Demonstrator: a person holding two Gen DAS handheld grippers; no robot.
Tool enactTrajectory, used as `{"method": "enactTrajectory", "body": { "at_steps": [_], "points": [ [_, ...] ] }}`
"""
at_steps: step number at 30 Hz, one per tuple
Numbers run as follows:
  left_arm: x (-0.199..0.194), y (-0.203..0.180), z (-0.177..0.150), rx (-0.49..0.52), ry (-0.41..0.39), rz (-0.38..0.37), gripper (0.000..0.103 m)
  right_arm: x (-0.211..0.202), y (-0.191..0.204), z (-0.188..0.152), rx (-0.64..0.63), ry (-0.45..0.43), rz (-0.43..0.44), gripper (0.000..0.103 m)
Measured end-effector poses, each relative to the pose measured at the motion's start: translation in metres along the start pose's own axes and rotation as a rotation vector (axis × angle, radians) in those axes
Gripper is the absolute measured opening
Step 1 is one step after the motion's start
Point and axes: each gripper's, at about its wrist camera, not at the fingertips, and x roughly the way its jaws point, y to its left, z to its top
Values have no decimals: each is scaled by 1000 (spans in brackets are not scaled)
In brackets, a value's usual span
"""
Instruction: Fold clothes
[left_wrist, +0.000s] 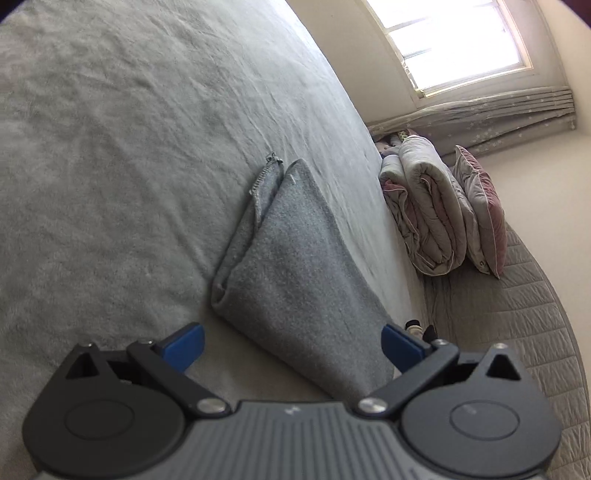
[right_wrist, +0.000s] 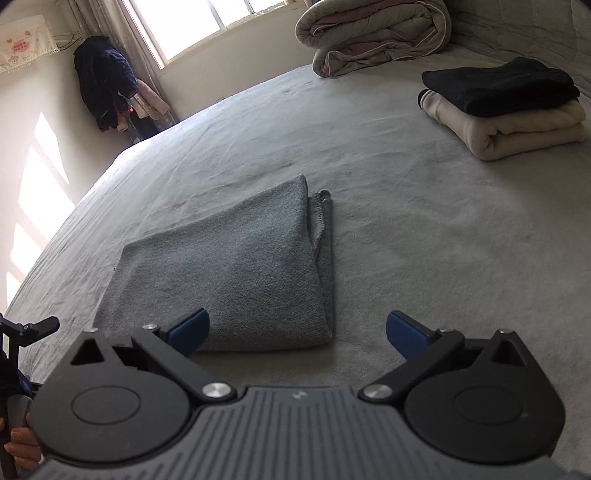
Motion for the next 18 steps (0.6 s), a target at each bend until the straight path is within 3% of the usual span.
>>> {"method": "enactTrajectory", "body": {
  "at_steps": [2, 11, 18],
  "points": [
    [6, -7, 2, 24, -23, -53, 102, -3, 9, -1, -18, -29, 14, 103],
    [16, 3, 9, -113, -94, -87, 102, 14, 32, -6, -134, -11, 26, 103],
    [32, -6, 40, -31, -60, 31, 102, 17, 32, -5, -225, -41, 13, 103]
  ]
}}
